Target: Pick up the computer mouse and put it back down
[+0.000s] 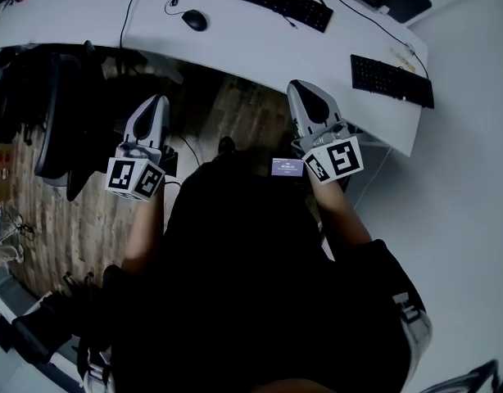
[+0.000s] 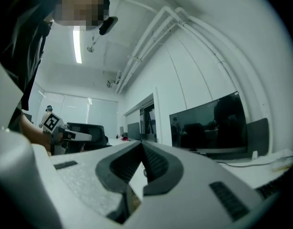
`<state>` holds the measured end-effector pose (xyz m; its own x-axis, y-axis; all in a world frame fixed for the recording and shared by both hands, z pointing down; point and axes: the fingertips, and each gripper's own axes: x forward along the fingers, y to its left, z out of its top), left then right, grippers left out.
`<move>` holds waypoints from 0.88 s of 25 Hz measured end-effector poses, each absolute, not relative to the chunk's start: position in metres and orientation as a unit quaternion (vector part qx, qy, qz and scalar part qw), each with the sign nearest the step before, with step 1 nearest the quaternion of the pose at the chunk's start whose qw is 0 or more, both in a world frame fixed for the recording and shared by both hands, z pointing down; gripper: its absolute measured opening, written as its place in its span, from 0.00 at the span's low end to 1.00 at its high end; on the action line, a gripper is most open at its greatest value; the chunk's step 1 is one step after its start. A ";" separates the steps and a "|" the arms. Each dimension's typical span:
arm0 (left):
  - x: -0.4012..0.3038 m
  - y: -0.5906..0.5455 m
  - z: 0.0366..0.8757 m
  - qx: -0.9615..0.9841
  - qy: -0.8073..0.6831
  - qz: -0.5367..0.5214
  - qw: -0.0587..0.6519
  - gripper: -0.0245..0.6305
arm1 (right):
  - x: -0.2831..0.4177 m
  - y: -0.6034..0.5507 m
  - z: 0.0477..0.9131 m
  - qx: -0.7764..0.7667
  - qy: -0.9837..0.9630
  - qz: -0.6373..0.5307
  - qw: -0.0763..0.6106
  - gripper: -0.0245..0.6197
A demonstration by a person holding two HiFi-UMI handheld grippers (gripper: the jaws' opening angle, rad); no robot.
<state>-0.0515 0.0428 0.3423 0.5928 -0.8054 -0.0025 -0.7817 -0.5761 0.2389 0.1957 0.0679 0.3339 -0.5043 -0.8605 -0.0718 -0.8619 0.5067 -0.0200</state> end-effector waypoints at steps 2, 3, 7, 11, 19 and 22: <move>-0.037 0.070 0.344 0.885 -0.450 -0.053 0.107 0.03 | 0.212 0.095 0.340 -0.500 0.865 -0.001 0.041 0.04; -0.029 0.083 0.346 0.885 -0.450 -0.051 0.107 0.03 | 0.222 0.107 0.343 -0.503 0.863 -0.012 0.048 0.04; -0.006 0.134 0.354 0.885 -0.452 -0.048 0.102 0.03 | 0.244 0.154 0.349 -0.510 0.857 -0.031 0.067 0.04; 0.000 0.181 0.355 0.879 -0.464 -0.043 0.097 0.03 | 0.242 0.195 0.355 -0.497 0.864 -0.029 0.072 0.04; -0.013 0.251 0.362 0.871 -0.481 -0.019 0.100 0.03 | 0.244 0.262 0.370 -0.504 0.862 -0.025 0.058 0.04; -0.022 0.265 0.364 0.872 -0.478 -0.016 0.107 0.03 | 0.244 0.281 0.378 -0.506 0.860 -0.041 0.049 0.04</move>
